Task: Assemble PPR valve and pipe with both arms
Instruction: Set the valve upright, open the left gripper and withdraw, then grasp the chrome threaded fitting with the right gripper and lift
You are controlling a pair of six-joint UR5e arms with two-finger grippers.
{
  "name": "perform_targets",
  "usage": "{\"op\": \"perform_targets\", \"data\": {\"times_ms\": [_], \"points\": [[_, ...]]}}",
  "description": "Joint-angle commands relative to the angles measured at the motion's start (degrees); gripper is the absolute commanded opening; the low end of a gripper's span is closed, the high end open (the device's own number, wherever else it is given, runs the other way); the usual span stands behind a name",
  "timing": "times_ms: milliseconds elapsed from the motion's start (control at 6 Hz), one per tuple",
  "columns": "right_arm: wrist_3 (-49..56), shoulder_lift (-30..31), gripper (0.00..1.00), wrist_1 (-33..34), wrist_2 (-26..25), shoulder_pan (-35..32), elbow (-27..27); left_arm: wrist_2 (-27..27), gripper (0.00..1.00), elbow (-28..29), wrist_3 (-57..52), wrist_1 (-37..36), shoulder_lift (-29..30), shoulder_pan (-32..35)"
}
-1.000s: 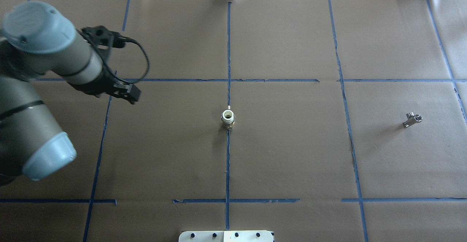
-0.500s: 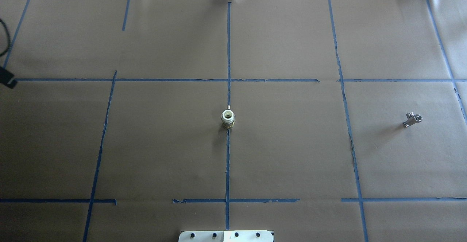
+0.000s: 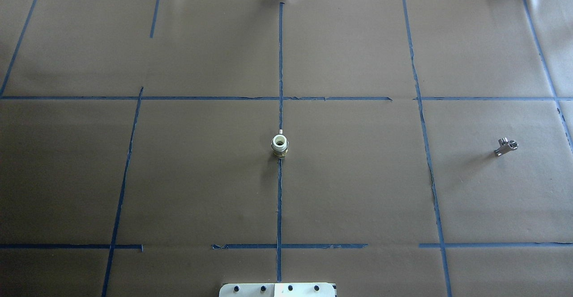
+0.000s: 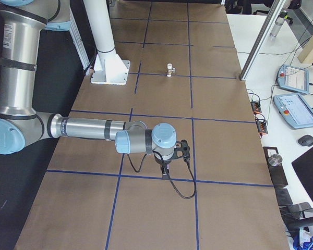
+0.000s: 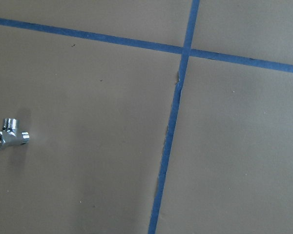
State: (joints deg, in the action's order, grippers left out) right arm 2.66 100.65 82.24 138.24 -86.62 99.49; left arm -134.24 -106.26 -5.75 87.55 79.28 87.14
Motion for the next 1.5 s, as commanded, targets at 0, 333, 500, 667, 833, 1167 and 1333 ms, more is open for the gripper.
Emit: {"op": "perform_targets", "data": {"times_ms": [0, 333, 500, 667, 833, 1167, 1333], "points": [[-16.07, 0.07, 1.00, -9.82, -0.25, 7.72, 2.72, -4.07, 1.00, 3.61, 1.07, 5.78, -2.55, 2.69], [-37.28, 0.42, 1.00, -24.79, -10.39, 22.55, 1.76, -4.18, 1.00, 3.08, 4.24, 5.87, -2.02, 2.60], [-39.55, -0.19, 1.00, -26.41, -13.40, 26.37, 1.06, -4.18, 1.00, 3.34, 4.43, 5.88, -1.76, 2.60], [-40.53, -3.50, 1.00, -25.73, -13.43, 27.72, 0.97, -4.18, 1.00, 3.26, 4.44, 5.88, -1.84, 2.60], [-40.45, -3.62, 1.00, -26.16, -13.78, 29.03, -0.77, -4.18, 1.00, 3.34, 4.44, 5.88, -1.84, 2.60], [-39.92, -3.62, 1.00, -26.34, -13.70, 29.84, -3.07, -4.18, 1.00, 3.26, 4.44, 5.88, -1.84, 2.60], [-40.27, -3.71, 0.99, -26.34, -13.79, 30.53, -3.60, -4.18, 1.00, 3.26, 4.44, 5.88, -1.84, 2.60]]}}
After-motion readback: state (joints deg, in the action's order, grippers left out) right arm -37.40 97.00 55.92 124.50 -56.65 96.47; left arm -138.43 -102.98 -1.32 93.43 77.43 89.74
